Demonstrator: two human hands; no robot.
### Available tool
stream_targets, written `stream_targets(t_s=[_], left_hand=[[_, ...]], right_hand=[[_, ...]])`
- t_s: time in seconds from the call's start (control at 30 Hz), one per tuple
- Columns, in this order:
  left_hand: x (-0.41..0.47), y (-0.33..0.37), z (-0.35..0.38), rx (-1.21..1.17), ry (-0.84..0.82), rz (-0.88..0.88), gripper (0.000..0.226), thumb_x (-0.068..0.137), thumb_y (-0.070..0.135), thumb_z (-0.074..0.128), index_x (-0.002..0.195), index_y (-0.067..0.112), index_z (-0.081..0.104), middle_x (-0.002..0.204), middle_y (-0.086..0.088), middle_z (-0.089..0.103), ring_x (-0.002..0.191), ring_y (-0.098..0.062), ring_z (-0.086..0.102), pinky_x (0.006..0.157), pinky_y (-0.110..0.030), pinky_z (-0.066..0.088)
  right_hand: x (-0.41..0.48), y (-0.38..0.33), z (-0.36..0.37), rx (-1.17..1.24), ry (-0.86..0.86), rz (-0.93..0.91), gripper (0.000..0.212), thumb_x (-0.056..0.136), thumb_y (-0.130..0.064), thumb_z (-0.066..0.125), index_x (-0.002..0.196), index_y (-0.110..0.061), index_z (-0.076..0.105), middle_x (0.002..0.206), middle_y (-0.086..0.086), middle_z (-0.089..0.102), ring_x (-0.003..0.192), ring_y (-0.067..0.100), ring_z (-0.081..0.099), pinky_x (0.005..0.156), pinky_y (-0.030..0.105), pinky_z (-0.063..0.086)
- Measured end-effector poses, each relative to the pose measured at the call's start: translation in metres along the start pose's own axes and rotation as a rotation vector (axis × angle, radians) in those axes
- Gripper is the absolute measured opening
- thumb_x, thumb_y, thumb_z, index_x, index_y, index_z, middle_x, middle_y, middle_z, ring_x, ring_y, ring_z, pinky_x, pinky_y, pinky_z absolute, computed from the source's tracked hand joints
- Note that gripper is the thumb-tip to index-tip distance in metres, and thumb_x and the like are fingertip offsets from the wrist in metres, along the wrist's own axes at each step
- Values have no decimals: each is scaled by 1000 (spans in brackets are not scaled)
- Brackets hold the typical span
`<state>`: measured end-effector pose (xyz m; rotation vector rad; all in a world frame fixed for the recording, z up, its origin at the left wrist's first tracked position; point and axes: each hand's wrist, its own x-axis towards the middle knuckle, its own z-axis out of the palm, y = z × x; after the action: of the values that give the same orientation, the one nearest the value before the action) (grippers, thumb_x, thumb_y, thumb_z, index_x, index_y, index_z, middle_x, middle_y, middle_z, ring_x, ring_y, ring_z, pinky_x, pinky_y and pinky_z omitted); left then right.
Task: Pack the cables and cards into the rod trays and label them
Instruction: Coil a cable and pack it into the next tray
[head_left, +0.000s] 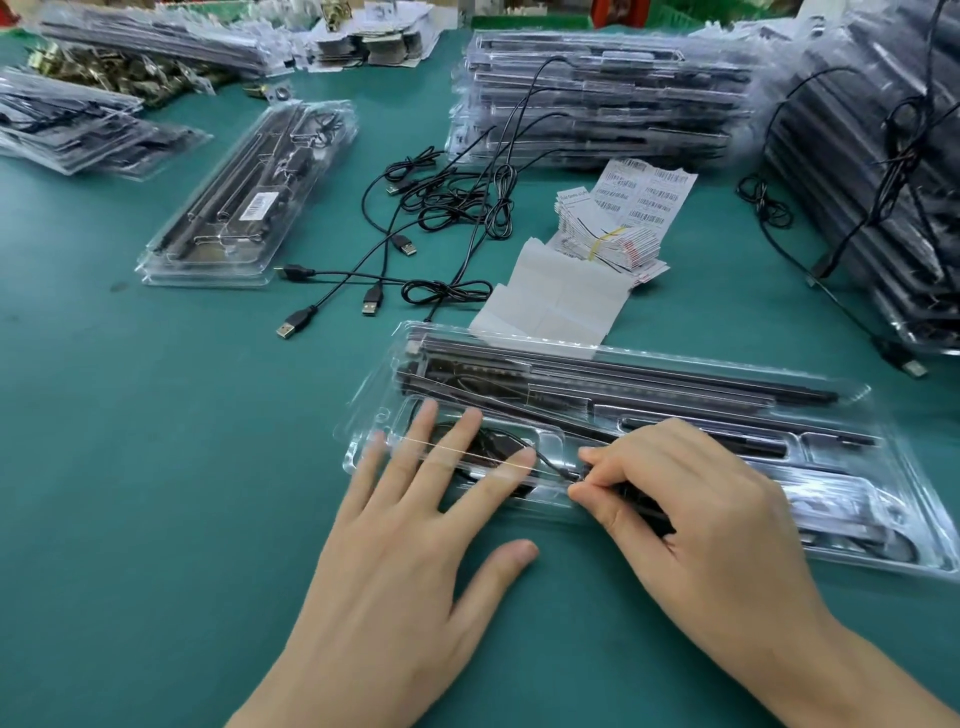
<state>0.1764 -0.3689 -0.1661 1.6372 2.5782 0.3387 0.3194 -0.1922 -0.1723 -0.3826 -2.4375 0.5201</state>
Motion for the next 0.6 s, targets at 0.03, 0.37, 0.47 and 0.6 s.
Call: stream_targets(t_s=[0.03,0.37,0.47,0.6], left_hand=[[0,-2,-1,14,-12,2,54,100,65,31,152,50,38,165,11,30,158,-19,14,124,-53,10],[7,-24,-11,0,-35,61,47,104,55,26,151,59,30,156,19,40,157,-18,15,118,-52,28],[5,-23,-8,24,-36,49,48,105,56,24,153,58,27,161,18,34,157,-15,16,118,-55,29],[3,-22,-7,35,-16,42,48,105,58,19,153,60,24,166,16,24,157,-13,15,122,-57,23]], right_hand=[[0,0,0,1,-1,2,18,95,-31,67,81,-18,67,83,-9,66,85,22,67,62,39,53],[1,-1,-1,11,-12,7,19,96,-35,64,82,-22,64,83,-13,64,87,18,67,63,35,52],[1,-1,-1,10,-18,7,20,96,-36,63,81,-23,62,82,-13,63,88,19,68,62,35,51],[2,-1,0,16,-24,7,22,97,-37,62,80,-23,62,82,-13,63,88,20,69,61,36,52]])
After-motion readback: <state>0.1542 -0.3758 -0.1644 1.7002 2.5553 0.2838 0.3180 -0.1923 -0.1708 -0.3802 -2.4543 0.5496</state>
